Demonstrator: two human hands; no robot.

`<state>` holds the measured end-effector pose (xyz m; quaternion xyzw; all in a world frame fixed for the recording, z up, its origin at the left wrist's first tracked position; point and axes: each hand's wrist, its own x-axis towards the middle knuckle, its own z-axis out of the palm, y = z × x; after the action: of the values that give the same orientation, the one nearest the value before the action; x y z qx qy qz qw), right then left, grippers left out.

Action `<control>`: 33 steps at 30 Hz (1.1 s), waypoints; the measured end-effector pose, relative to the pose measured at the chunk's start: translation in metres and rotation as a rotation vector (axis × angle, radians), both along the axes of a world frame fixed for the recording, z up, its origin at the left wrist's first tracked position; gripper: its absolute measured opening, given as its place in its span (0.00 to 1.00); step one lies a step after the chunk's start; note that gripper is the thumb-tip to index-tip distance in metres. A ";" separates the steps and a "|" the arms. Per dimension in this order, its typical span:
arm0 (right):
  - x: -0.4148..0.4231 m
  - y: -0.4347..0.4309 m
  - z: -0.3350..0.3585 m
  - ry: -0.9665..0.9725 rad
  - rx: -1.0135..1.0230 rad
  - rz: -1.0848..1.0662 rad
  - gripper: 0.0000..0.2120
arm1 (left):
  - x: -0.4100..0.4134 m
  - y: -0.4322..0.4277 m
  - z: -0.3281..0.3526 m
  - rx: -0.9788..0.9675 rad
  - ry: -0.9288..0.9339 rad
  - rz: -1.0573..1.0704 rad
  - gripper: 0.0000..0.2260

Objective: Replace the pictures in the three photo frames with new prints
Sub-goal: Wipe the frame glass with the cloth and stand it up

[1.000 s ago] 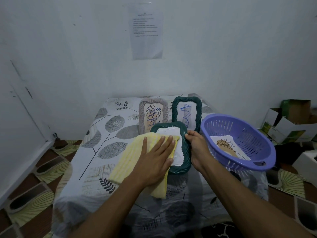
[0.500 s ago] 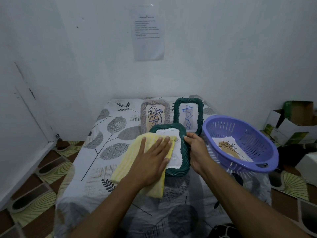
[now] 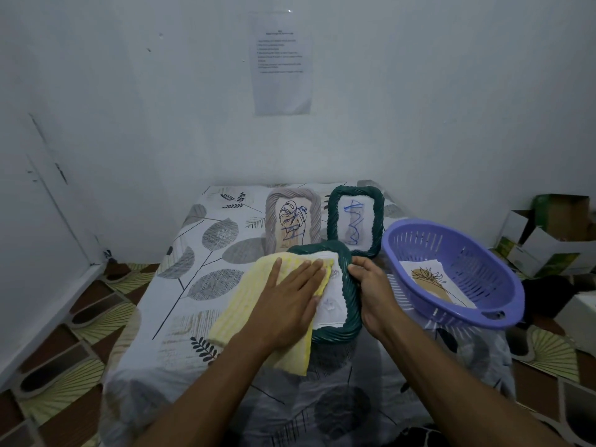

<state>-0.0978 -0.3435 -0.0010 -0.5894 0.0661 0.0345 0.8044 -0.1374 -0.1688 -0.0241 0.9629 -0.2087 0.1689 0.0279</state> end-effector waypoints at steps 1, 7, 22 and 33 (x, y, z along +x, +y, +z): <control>0.001 -0.002 0.000 -0.005 0.009 -0.017 0.07 | -0.004 0.003 -0.003 0.006 -0.011 0.014 0.25; -0.002 0.008 -0.001 -0.032 0.004 0.019 0.07 | 0.001 0.010 0.008 -0.050 -0.040 0.107 0.28; 0.013 0.002 0.017 -0.017 -0.013 -0.056 0.10 | -0.014 0.020 0.003 -0.016 0.049 -0.127 0.23; 0.009 0.002 0.021 0.015 0.039 -0.055 0.11 | -0.011 0.017 0.002 -0.007 -0.022 0.064 0.25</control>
<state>-0.0885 -0.3418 0.0200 -0.5715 0.0876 0.0178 0.8157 -0.1486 -0.1520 -0.0220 0.9670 -0.1776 0.1811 0.0236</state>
